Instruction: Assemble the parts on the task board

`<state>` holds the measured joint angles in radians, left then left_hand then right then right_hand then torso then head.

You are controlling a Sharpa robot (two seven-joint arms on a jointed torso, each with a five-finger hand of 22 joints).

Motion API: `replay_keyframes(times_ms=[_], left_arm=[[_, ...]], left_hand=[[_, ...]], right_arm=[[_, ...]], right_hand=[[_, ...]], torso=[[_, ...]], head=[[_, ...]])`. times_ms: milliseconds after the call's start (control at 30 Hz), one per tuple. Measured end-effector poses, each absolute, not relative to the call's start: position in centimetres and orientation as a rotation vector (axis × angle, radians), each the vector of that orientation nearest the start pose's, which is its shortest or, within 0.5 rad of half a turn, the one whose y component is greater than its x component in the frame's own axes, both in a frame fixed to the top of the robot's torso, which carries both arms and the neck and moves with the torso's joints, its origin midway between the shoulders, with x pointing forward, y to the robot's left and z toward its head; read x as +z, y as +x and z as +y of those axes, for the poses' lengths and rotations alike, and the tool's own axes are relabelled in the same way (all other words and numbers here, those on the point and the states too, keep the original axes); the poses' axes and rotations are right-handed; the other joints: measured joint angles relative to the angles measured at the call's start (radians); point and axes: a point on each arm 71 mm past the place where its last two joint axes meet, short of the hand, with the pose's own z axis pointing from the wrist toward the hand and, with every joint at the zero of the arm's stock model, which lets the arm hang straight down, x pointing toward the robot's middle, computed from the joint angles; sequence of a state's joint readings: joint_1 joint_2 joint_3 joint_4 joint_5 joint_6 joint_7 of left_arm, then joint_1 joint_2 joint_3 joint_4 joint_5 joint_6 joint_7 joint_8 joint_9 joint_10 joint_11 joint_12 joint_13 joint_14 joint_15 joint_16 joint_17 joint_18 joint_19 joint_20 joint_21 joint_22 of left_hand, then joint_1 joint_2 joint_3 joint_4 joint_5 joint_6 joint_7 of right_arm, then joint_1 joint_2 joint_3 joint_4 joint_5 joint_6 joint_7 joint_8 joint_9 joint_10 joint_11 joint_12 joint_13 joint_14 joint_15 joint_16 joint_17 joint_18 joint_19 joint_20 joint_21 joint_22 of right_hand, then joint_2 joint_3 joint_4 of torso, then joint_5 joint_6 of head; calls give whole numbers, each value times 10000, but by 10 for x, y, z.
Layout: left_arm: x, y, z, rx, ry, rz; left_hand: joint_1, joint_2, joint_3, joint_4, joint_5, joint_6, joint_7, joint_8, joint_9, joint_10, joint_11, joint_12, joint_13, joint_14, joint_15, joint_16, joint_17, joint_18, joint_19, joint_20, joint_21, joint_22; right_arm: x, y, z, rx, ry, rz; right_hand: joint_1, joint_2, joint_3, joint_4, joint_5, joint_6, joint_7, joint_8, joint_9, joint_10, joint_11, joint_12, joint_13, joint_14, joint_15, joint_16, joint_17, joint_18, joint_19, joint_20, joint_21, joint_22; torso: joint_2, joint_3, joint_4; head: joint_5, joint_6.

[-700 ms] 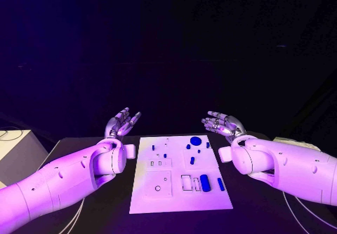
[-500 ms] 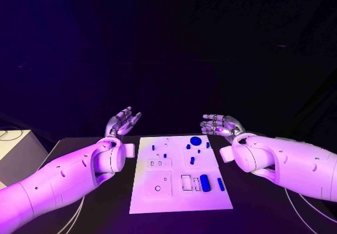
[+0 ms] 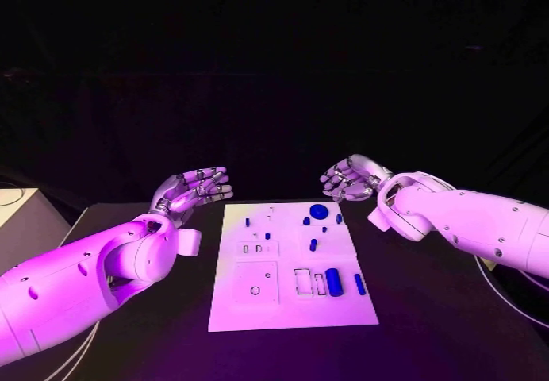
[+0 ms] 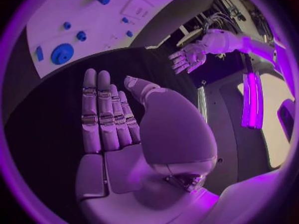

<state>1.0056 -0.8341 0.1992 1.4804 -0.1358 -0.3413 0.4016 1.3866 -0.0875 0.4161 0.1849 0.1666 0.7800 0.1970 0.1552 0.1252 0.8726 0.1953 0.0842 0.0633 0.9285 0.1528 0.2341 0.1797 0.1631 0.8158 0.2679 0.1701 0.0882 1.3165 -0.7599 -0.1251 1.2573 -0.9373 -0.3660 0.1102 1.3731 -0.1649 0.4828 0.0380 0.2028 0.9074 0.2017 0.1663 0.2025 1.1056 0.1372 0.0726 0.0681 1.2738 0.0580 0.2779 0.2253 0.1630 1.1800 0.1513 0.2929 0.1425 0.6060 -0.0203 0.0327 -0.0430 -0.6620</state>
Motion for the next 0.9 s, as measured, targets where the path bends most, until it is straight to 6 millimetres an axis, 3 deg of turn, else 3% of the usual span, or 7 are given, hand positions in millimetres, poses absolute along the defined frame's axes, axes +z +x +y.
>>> replay_keyframes(times_ms=[133,267,433,633,667,700,900], left_arm=[[-178,487,225,-15660,-10889,13055],[-172,482,224,-15937,-10637,13220],[-165,476,220,-16238,-10332,13370],[-159,469,215,-16543,-10007,13550],[-159,468,215,-16581,-9972,13569],[-158,467,214,-16618,-9938,13584],[-154,463,211,-16812,-9767,13644]], left_hand=[[22,-83,246,-59,0,512,117,76,58,749,-143,0,24,826,-226,610,490,70,734,-193,341,101],[1,-195,425,-155,0,843,243,166,101,1282,-249,0,38,1283,-404,1261,997,70,1257,-364,643,200],[-53,-248,575,-250,0,1079,218,227,143,1679,-344,-11,41,1458,-509,1978,1527,69,1586,-551,928,312],[-69,-340,683,-303,0,1177,193,283,176,1894,-383,-60,40,1510,-561,2635,1996,68,1802,-627,1161,419],[-136,-408,722,-342,0,1217,152,312,192,1991,-400,-100,40,1477,-593,2904,2182,67,1846,-671,1260,458],[-183,-455,744,-364,0,1233,136,332,199,2038,-418,-126,40,1393,-623,3088,2312,68,1851,-677,1317,487],[-185,-456,753,-373,0,1232,137,341,200,2037,-417,-125,39,969,-562,3311,2495,67,1738,-642,1340,498]], right_arm=[[-154,546,-239,7218,985,15977],[-150,546,-234,6379,-306,15900],[-149,545,-223,5528,-1639,15784],[-150,545,-213,4675,-2748,15664],[-150,545,-212,4563,-2867,15656],[-150,545,-211,4454,-2973,15645],[-156,547,-210,3861,-3396,15710]], right_hand=[[58,-146,152,-6,104,508,-233,77,63,877,-296,0,86,1054,-375,1134,915,1,926,-387,968,535],[-28,-364,354,21,200,871,-415,77,173,1562,-526,0,281,1494,-671,2549,2043,0,1459,-643,1983,1249],[-74,-514,534,78,202,1045,-521,77,349,1954,-712,0,563,1868,-793,4751,3981,1,2023,-806,3968,3278],[-210,-735,774,151,202,1094,-571,75,567,1931,-739,-55,708,1884,-809,7416,6454,-245,2501,-880,6194,5737],[-275,-935,914,207,202,1084,-566,32,694,1454,-660,-99,664,1919,-773,8559,7511,-419,2678,-844,7108,6786],[-309,-1023,950,244,202,1071,-557,0,748,1190,-594,-99,615,1941,-751,9051,7927,-477,2716,-807,7499,7204],[-354,-1068,974,267,153,1007,-528,-41,826,730,-533,-98,474,1909,-704,9581,8384,-477,2724,-797,7817,7613]], torso=[[138,-38,134],[273,-81,243],[437,-132,356],[598,-170,484],[628,-178,506],[648,-187,521],[776,-230,616]], head=[[-116,20],[-219,55],[-343,65],[-447,88],[-473,93],[-492,95],[-604,117]])
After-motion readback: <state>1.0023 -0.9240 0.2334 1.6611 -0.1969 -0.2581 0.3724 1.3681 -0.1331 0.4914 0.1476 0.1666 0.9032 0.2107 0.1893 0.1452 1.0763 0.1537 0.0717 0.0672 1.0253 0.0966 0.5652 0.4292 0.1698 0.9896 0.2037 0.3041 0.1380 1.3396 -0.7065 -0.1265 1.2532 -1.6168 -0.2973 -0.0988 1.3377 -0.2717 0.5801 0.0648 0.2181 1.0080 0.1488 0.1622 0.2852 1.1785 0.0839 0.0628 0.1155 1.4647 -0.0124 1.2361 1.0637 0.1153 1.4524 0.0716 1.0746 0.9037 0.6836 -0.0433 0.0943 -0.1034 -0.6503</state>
